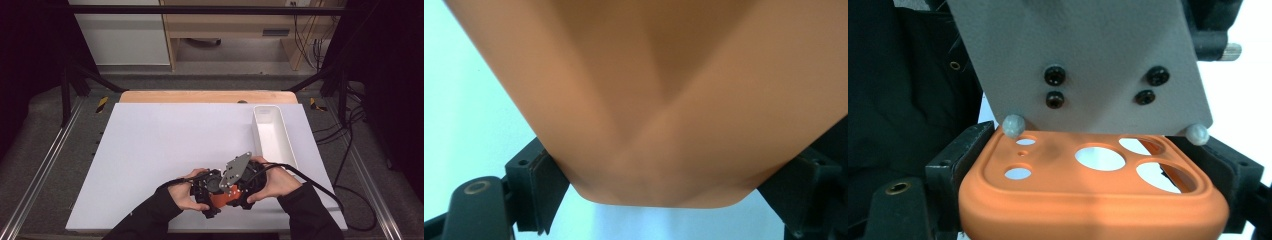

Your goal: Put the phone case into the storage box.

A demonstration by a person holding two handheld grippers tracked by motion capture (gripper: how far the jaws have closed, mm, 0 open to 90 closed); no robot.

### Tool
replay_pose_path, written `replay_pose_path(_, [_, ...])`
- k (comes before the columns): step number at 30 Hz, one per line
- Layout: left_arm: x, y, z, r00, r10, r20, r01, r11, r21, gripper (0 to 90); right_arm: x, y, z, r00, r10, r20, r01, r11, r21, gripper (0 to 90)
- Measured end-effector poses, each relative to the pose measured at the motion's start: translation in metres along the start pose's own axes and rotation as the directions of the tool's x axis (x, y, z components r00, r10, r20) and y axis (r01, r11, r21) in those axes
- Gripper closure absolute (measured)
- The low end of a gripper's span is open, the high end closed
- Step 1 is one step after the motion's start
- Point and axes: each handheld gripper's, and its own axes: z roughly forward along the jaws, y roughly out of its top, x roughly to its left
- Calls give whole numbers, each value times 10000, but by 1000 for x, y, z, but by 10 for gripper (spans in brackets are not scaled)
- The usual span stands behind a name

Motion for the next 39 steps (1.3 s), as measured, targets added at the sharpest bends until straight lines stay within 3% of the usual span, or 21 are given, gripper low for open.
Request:
replay_pose_path(8, [1, 1, 0, 9999, -13, 146, 12, 10000, 84, 154, 0, 0, 0, 10000, 39, -74, -39, 10000, -6, 156])
replay_pose_path(20, [1, 0, -4, 9999, 77, -107, -81, 9993, -371, 157, 1, -1, -5, 9999, 123, 107, -121, 9997, -193, 141])
replay_pose_path(28, [4, -2, -9, 9998, -147, -135, 136, 9968, -794, 157, 0, -2, -10, 9984, 481, 302, -461, 9969, -640, 65])
replay_pose_path(32, [4, -4, -9, 9990, -436, -57, 428, 9933, -1073, 157, -1, -3, -15, 9965, 676, 502, -630, 9941, -882, 47])
replay_pose_path(34, [5, -4, -10, 9991, -429, -51, 421, 9936, -1052, 157, -1, -4, -20, 9935, 940, 645, -855, 9885, -1245, 37])
replay_pose_path(38, [7, -6, -10, 9984, -560, -71, 548, 9919, -1146, 157, -1, -8, -26, 9906, 1138, 754, -1017, 9837, -1486, 33])
replay_pose_path(39, [7, -6, -10, 9983, -572, -67, 561, 9918, -1147, 157, -1, -12, -29, 9896, 1194, 798, -1037, 9785, -1784, 33])
